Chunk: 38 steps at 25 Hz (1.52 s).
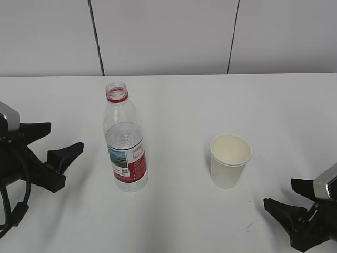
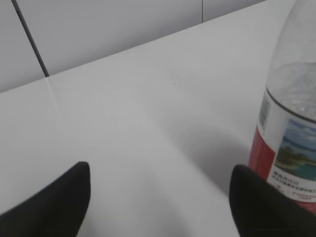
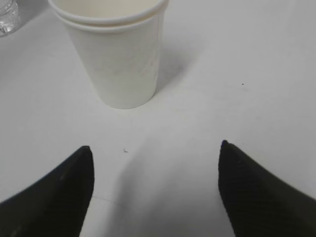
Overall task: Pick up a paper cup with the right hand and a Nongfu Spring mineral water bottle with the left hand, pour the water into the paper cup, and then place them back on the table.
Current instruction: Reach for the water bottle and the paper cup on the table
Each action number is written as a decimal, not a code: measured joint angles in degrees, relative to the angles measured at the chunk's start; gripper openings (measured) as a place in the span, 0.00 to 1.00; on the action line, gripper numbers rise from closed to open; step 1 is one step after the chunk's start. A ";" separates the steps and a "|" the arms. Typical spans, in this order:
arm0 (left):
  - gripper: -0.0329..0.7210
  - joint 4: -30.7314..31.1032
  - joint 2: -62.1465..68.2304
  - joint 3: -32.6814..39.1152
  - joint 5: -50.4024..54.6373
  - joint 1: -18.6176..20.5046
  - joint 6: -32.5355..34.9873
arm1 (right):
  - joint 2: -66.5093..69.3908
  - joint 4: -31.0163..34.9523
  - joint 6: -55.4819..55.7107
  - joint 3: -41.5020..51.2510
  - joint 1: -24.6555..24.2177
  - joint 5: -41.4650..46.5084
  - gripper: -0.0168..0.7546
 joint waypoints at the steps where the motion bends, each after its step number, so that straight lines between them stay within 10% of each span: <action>1: 0.74 0.23 0.99 -0.07 -0.36 0.00 0.00 | 0.00 -0.15 0.00 0.00 0.00 0.00 0.78; 11: 0.95 4.70 10.43 -0.35 -6.73 0.00 -2.49 | 0.00 -5.32 0.33 -1.86 0.00 -0.01 0.88; 38: 0.96 8.57 11.87 -0.89 -6.80 -0.07 -3.56 | 13.16 -15.05 8.03 -18.35 0.79 -0.11 0.89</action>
